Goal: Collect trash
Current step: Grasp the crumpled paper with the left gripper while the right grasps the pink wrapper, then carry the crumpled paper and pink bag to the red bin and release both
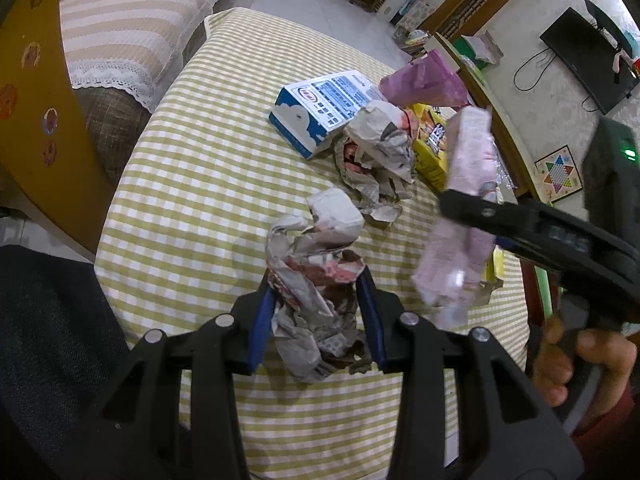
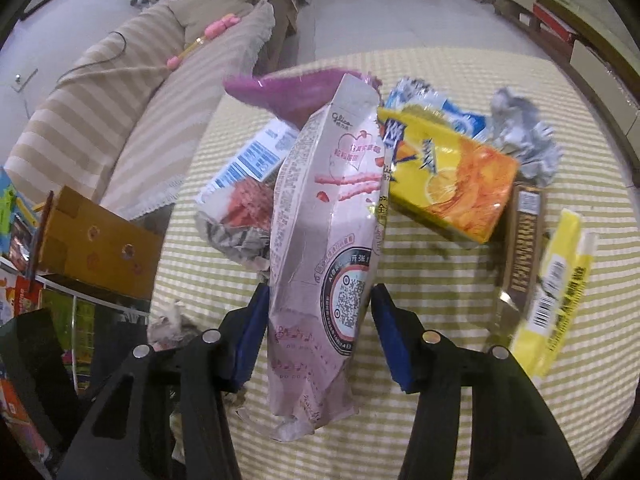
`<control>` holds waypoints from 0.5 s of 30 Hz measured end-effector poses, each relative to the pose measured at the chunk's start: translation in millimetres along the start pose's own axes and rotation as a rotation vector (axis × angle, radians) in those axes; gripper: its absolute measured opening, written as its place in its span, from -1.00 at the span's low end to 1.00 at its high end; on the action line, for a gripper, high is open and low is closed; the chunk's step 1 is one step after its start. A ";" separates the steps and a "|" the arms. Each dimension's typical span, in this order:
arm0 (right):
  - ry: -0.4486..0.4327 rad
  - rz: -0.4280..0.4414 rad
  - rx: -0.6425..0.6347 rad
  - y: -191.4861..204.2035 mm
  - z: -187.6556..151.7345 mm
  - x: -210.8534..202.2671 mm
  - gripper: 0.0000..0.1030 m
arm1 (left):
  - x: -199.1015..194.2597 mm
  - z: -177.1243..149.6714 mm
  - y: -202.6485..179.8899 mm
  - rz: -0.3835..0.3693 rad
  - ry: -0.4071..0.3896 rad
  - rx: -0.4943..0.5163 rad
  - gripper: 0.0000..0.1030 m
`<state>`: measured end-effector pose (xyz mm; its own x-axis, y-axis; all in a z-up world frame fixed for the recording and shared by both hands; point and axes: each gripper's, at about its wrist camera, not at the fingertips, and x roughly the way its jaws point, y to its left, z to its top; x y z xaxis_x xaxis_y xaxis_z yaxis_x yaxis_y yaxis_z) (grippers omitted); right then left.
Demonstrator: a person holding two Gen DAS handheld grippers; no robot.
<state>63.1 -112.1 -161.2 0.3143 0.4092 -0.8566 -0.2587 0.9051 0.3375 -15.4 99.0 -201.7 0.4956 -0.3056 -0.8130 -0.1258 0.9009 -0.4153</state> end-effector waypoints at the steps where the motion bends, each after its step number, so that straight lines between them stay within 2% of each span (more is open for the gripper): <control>1: -0.016 -0.001 -0.007 -0.7 -2.2 -8.8 -0.02 | 0.3 -0.2 0.0 0.002 0.001 0.001 -0.26; 6: -0.084 -0.037 -0.013 -5.6 -18.8 -40.8 -0.01 | 2.1 -1.0 -3.2 0.022 0.006 0.022 -0.26; 15: -0.155 -0.091 0.057 -30.4 -48.1 -79.9 -0.01 | 2.4 -2.5 -16.1 0.074 0.011 0.094 -0.26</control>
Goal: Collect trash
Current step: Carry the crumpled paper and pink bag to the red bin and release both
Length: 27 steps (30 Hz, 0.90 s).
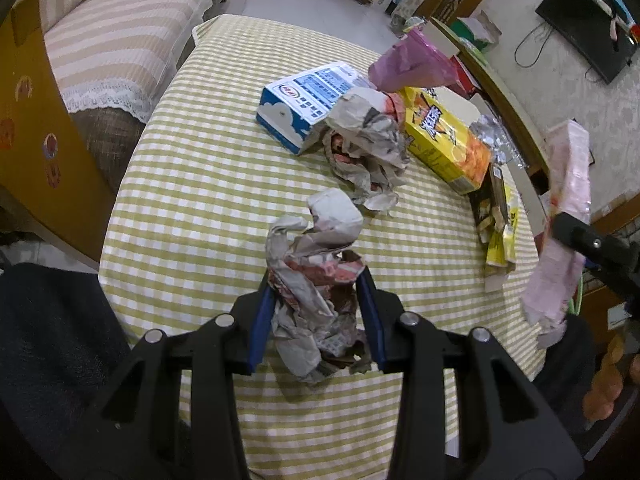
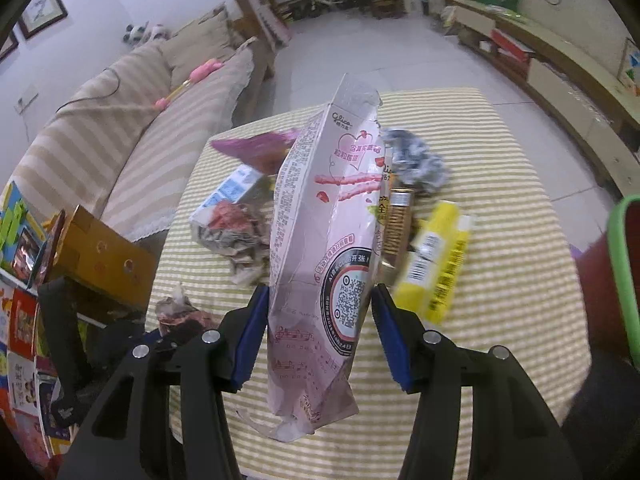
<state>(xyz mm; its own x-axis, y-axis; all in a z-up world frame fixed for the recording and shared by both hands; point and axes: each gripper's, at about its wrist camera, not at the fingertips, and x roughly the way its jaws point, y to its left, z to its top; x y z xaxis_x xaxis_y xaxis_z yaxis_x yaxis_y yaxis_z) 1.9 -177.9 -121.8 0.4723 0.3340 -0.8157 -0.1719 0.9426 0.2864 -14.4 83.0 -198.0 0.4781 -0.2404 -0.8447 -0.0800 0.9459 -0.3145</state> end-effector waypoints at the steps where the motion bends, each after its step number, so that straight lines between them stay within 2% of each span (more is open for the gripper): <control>1: -0.009 -0.005 0.010 -5.0 -0.2 -3.3 -0.01 | -0.2 0.1 -1.6 0.005 0.001 0.008 -0.26; 6: -0.053 -0.028 0.067 -29.4 -0.7 -22.0 -0.01 | -4.3 0.8 -11.2 0.002 0.002 0.011 -0.26; 12: -0.112 -0.052 0.113 -49.7 1.3 -42.9 0.00 | -13.7 12.5 -41.3 -0.028 -0.026 0.079 -0.26; 20: -0.179 -0.057 0.192 -84.7 1.7 -68.2 0.00 | -15.0 34.8 -100.8 -0.099 -0.061 0.186 -0.26; 27: -0.237 -0.066 0.255 -117.1 1.2 -91.7 0.00 | -7.8 41.0 -155.9 -0.156 -0.064 0.280 -0.26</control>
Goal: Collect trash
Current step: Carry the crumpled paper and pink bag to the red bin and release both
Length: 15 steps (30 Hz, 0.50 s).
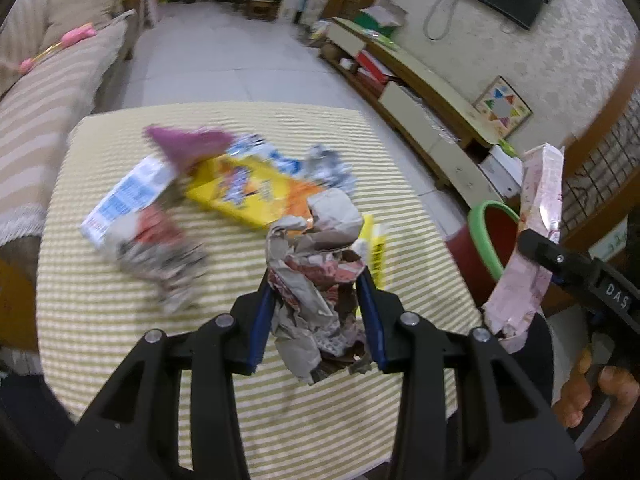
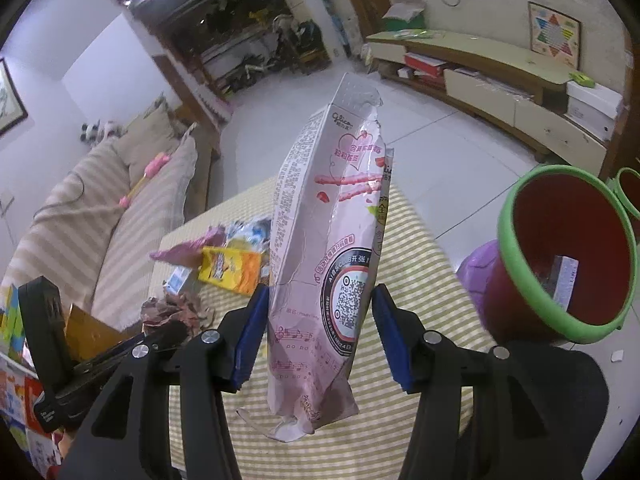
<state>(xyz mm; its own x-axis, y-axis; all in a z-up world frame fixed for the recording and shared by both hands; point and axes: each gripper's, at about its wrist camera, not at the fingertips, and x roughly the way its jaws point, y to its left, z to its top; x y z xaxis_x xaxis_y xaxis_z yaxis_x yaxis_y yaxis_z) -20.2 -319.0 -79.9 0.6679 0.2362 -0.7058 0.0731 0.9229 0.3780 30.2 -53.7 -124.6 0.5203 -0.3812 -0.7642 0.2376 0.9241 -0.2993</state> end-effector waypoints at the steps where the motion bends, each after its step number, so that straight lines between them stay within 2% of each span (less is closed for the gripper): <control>1: -0.009 -0.005 0.010 -4.4 1.7 -2.7 0.00 | 3.3 4.6 -10.1 -0.013 -0.001 0.017 -0.26; 10: -0.074 -0.070 0.092 -59.9 13.2 -25.8 0.00 | 24.9 30.3 -78.7 -0.102 -0.008 0.120 -0.26; 15: -0.104 -0.139 0.120 -98.0 21.1 -38.0 0.00 | 47.2 40.3 -122.3 -0.148 0.010 0.176 -0.25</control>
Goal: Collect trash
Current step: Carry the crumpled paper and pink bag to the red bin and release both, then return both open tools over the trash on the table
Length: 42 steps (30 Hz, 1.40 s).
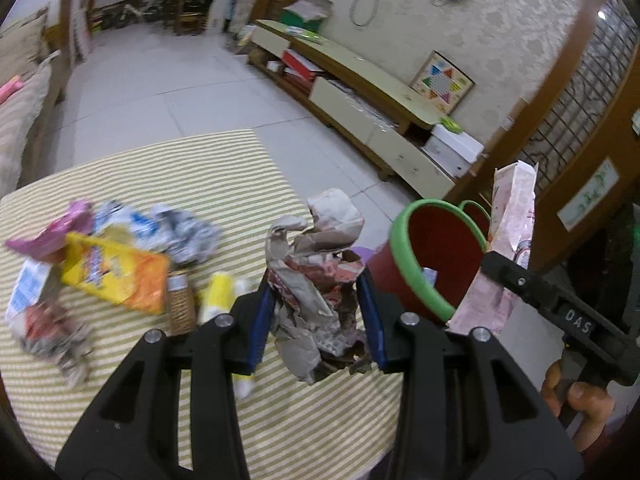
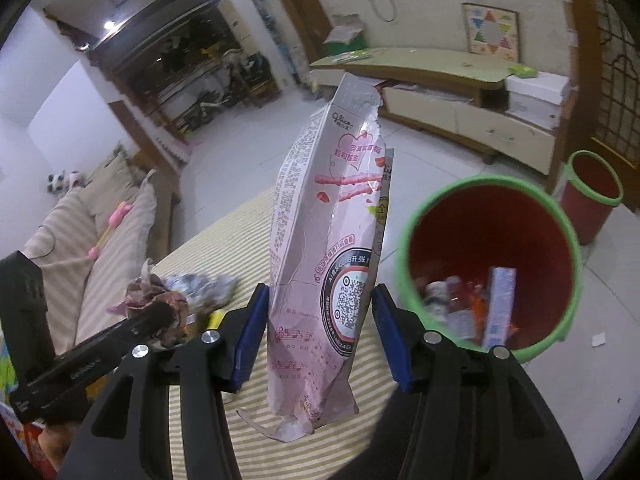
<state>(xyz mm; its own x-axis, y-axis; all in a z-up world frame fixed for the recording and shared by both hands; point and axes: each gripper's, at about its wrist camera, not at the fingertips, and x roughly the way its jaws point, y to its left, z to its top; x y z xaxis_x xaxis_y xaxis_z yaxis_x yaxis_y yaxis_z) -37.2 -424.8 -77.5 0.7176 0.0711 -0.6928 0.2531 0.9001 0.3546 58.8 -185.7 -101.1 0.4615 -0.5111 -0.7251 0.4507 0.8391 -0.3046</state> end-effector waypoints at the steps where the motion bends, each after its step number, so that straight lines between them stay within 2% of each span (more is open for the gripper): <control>1: -0.006 -0.012 0.007 -8.1 2.6 -0.7 0.00 | 6.5 2.7 -6.5 -0.012 0.005 0.007 -0.25; 8: -0.043 -0.143 0.035 -66.6 18.0 -2.3 0.00 | 57.5 28.9 -61.6 -0.114 0.054 0.072 -0.25; 13: -0.054 -0.200 0.090 -106.1 20.1 -4.6 0.00 | 93.0 44.2 -107.0 -0.179 0.093 0.143 -0.24; 18: -0.043 -0.241 0.109 -127.2 19.5 -2.0 0.00 | 125.1 53.0 -134.8 -0.230 0.139 0.161 -0.24; 21: -0.035 -0.256 0.118 -135.2 18.4 2.2 0.01 | 134.9 55.3 -139.4 -0.237 0.152 0.167 -0.15; 22: -0.034 -0.260 0.122 -137.4 18.1 3.8 0.04 | 139.0 56.6 -141.5 -0.240 0.160 0.169 -0.03; 24: -0.036 -0.271 0.137 -140.9 17.6 6.1 0.07 | 140.6 56.9 -142.4 -0.247 0.168 0.167 0.15; 26: -0.039 -0.269 0.152 -141.4 18.0 7.5 0.18 | 138.2 58.6 -142.2 -0.249 0.157 0.158 0.33; 28: -0.044 -0.270 0.162 -141.7 17.7 6.4 0.27 | 132.7 59.4 -138.6 -0.252 0.144 0.155 0.43; 32: -0.047 -0.270 0.168 -140.4 19.2 4.2 0.32 | 121.4 55.6 -130.6 -0.237 0.139 0.162 0.47; 37: -0.042 -0.249 0.162 -130.5 19.1 2.4 0.35 | 98.3 45.0 -105.0 -0.209 0.123 0.126 0.49; 42: -0.022 -0.212 0.153 -105.9 11.8 2.9 0.38 | 62.4 27.3 -67.2 -0.130 0.082 0.058 0.49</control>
<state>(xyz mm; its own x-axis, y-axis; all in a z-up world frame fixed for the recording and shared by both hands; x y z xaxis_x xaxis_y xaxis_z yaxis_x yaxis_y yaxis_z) -54.2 -525.0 -109.6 0.6515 -0.1225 -0.7487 0.4933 0.8181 0.2955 78.2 -279.1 -109.0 0.3341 -0.5956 -0.7305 0.5470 0.7537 -0.3644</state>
